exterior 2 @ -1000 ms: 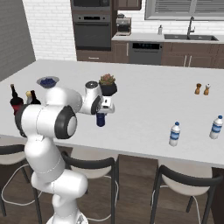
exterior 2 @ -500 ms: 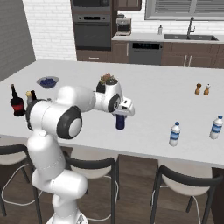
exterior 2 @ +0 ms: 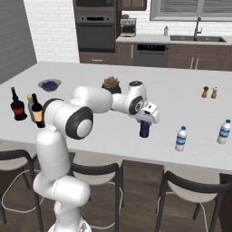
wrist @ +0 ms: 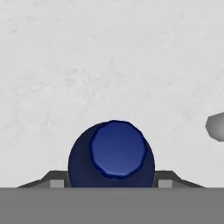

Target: Move the plastic bottles in the middle to the plastics group, and the glass bottles in the middle to the glass group.

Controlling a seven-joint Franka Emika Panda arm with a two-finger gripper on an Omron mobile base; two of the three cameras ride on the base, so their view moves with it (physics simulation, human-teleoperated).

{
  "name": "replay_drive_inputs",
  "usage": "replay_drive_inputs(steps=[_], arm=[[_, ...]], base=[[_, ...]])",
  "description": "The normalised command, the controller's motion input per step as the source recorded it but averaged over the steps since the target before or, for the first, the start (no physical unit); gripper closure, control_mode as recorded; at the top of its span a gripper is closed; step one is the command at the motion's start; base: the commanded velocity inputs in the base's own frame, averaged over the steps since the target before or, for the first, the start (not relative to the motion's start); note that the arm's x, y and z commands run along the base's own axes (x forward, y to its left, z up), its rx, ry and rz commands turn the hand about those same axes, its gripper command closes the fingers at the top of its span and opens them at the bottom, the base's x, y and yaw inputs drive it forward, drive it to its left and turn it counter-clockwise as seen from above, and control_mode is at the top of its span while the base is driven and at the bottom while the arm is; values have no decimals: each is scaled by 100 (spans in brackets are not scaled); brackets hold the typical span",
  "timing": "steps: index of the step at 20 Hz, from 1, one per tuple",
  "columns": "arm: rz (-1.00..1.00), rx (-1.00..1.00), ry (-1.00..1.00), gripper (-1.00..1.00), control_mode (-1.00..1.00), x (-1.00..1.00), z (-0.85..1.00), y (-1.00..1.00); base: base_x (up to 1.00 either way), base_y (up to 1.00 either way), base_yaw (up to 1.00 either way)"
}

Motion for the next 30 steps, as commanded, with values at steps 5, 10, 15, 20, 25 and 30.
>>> replay_drive_inputs(steps=[5,10,15,20,25,30], arm=[[-18,0,0,100,-100,0,0,-68],[-14,0,0,100,-100,-8,-4,-30],[-12,0,-4,100,-100,-44,-1,-7],[-11,-8,-11,100,-100,-28,-19,0],[-17,-7,-9,100,-100,2,-5,-14],[-20,-4,-3,100,-100,3,-1,-13]], base=[[0,0,0],[0,0,0],[0,0,0],[0,0,0],[0,0,0],[0,0,0]])
